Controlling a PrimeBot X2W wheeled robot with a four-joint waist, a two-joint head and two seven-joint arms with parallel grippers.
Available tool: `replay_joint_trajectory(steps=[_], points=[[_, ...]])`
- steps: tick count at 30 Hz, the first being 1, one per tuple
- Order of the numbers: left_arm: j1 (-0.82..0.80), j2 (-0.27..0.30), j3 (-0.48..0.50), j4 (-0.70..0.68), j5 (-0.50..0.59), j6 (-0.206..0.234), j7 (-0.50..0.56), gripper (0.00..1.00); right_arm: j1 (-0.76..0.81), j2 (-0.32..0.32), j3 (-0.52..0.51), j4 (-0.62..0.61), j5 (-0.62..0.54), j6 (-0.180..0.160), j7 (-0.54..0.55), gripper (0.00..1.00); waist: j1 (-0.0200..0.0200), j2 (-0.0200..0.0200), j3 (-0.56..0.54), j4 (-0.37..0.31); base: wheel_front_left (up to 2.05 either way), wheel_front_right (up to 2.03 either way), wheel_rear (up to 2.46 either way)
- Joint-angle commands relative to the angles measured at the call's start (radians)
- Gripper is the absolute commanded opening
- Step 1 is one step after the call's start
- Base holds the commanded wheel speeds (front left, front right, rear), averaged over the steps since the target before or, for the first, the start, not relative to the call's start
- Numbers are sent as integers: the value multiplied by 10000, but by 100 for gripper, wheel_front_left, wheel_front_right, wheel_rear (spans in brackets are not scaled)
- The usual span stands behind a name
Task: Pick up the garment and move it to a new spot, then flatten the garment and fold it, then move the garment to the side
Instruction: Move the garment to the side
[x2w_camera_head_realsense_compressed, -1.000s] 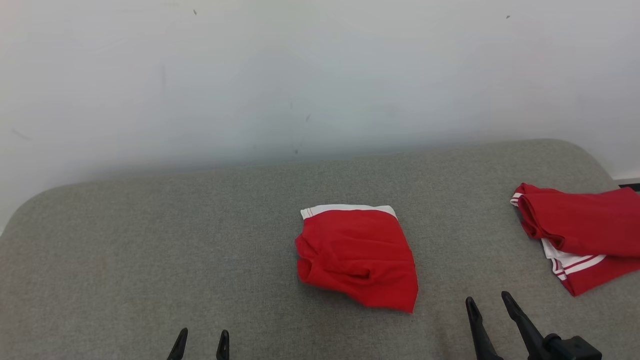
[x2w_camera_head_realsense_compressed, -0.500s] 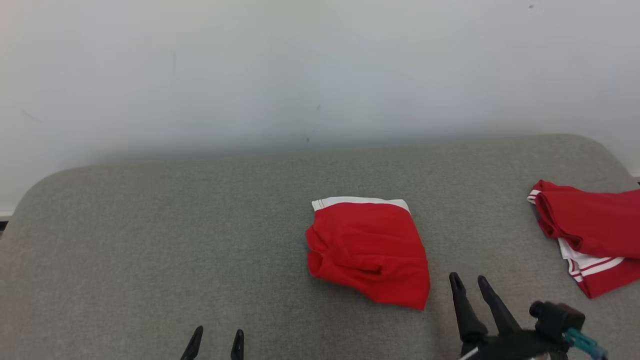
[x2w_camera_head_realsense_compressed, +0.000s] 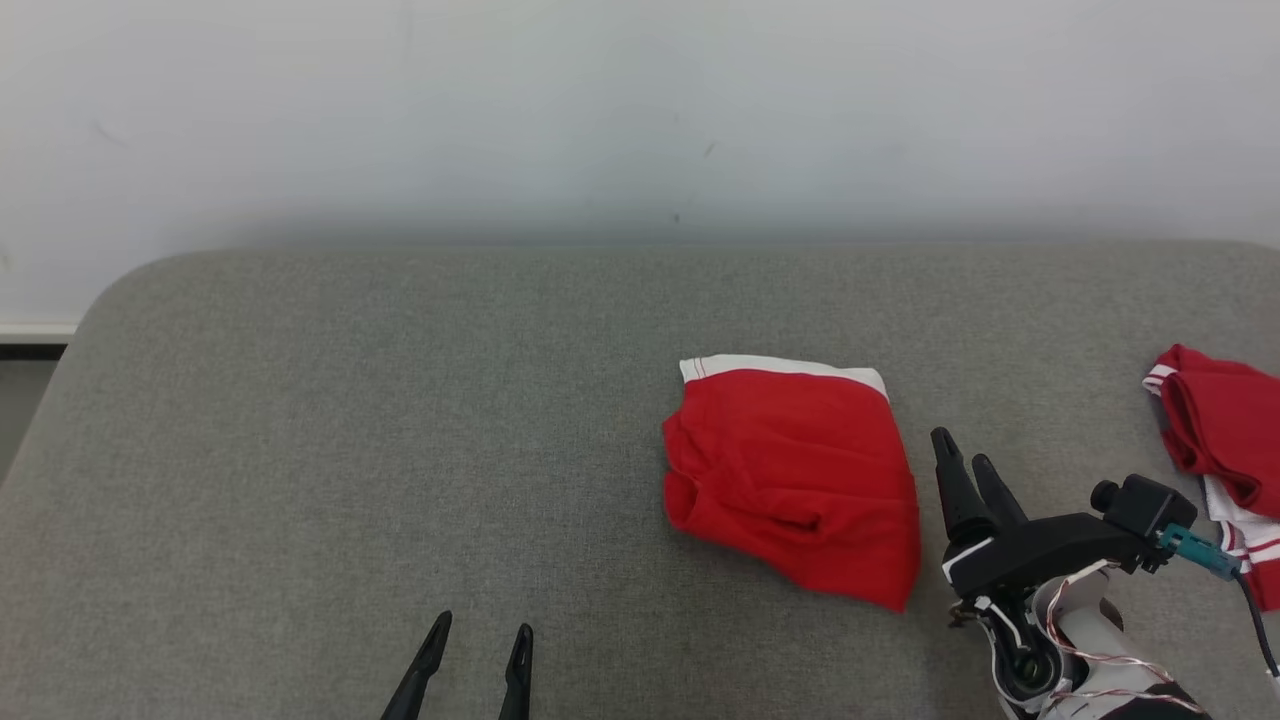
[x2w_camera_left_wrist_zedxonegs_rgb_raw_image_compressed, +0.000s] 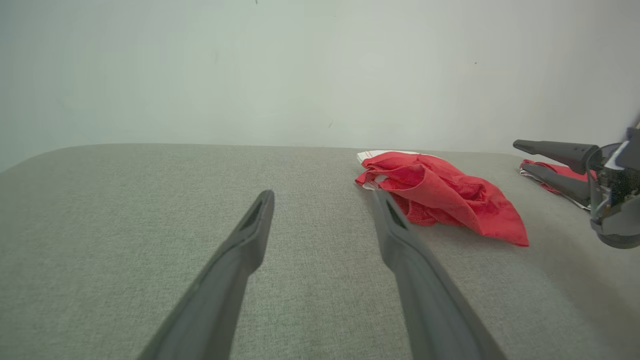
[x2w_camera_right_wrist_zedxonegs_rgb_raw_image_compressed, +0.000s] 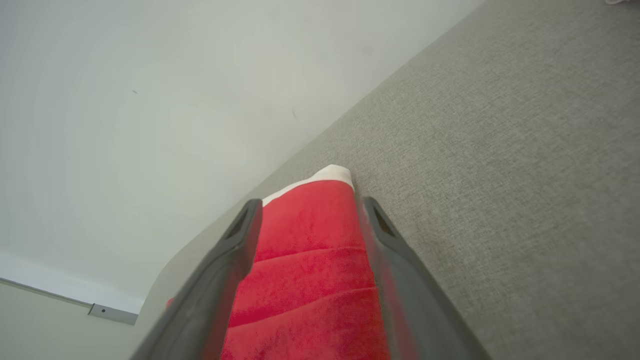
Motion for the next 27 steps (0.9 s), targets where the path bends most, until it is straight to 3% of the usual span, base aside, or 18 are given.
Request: replay_joint_trajectory(steps=[1, 8, 18, 19, 20, 21, 22, 23, 27], points=[[-74, 7, -26, -8, 62, 46, -56, 100, -83, -42, 65, 87, 150, -1, 0, 100, -2, -1, 383, 287, 0, 0, 0], [-510, 7, -255, -11, 66, 134, -56, 100, -668, -260, 286, 575, 1791, -1, 528, 100, -2, -1, 961, 537, 0, 0, 0], [-961, 7, -369, 73, 113, 199, -56, 100, -852, -162, 1085, 641, 2651, 26, 1108, 100, -2, -1, 1336, 683, 0, 0, 0], [-966, 7, -377, 87, 121, 218, -56, 100, -846, -166, 1160, 625, 2688, 28, 1103, 75, -2, -1, 1328, 685, 0, 0, 0], [-963, 7, -389, 103, 125, 236, -56, 100, -821, -165, 1228, 598, 2731, 28, 1087, 42, -2, -1, 1314, 685, 0, 0, 0], [-961, 7, -395, 106, 119, 242, -56, 100, -786, -169, 1303, 544, 2779, 28, 1108, 36, -2, -1, 1301, 681, 0, 0, 0], [-957, 8, -396, 108, 97, 257, -56, 100, -751, -195, 1376, 489, 2822, 26, 1127, 4, -2, -1, 1289, 674, 0, 0, 0], [-952, 7, -395, 111, 73, 245, -56, 100, -721, -240, 1426, 454, 2873, 26, 1110, 0, -2, -1, 1276, 670, 0, 0, 0], [-977, 7, -414, 117, 46, 249, -56, 100, -657, -433, 1641, 282, 2944, 16, 983, 0, -2, -1, 1234, 674, 0, 0, 0]])
